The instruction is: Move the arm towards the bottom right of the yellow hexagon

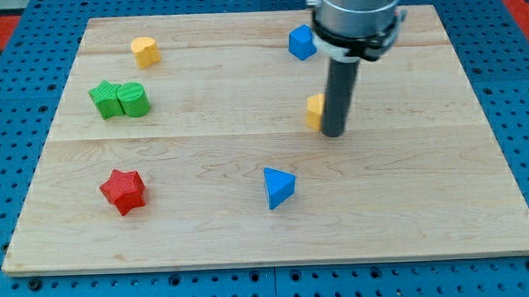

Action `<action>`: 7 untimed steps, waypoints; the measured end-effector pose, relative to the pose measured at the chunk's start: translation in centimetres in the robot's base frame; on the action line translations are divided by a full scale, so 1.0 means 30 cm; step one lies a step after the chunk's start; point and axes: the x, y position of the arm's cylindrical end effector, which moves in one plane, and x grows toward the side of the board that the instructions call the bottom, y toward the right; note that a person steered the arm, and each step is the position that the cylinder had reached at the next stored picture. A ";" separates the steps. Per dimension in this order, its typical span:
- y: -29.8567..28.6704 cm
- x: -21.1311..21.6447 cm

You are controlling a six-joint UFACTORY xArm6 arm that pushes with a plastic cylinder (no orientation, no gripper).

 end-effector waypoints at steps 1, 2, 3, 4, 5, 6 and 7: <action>-0.036 -0.020; 0.097 0.034; 0.148 0.007; 0.158 0.004; 0.158 -0.001; 0.158 -0.002; 0.150 -0.016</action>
